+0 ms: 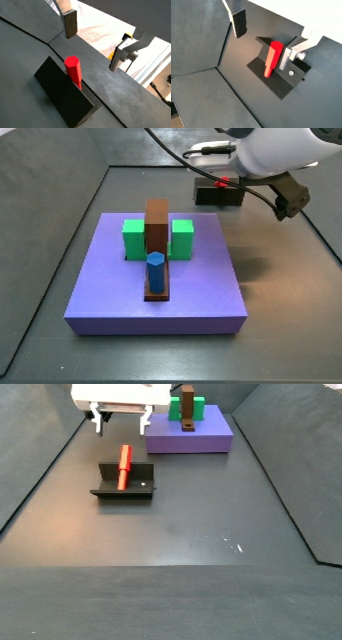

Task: Pick up the red object. Move up. Place the red object on the fixture. Regrasp the red object. Move to above the board. Insert the red object.
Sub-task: Regrasp the red object.

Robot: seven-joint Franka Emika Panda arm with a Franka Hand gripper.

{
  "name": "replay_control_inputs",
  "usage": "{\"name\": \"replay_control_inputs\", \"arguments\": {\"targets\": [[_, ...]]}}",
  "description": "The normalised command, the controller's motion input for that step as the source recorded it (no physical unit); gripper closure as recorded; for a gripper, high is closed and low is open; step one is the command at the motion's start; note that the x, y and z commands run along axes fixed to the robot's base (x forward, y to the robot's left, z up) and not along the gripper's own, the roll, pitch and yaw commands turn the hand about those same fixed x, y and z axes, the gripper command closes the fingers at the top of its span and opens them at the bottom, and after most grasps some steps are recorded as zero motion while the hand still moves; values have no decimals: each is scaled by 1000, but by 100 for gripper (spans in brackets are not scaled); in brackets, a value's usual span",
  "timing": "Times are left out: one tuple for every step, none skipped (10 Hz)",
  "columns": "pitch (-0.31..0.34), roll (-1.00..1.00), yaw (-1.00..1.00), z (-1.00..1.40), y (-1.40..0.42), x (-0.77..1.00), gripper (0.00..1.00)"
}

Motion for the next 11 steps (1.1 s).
{"name": "replay_control_inputs", "arguments": {"targets": [[243,9,-260,-374,271,0,0],[426,17,-303,-351,211,29,0],[400,0,-263,-311,100,63,0],[280,0,-203,-263,29,91,0],[154,-49,-157,-240,0,83,0],[0,-146,-80,-229,31,97,0],[-126,-331,-40,-134,134,66,0],[-343,-486,0,-69,249,94,0],[-329,-429,0,-49,186,89,0],[-263,-331,0,0,94,0,0],[-160,-163,0,0,17,0,0]]}}
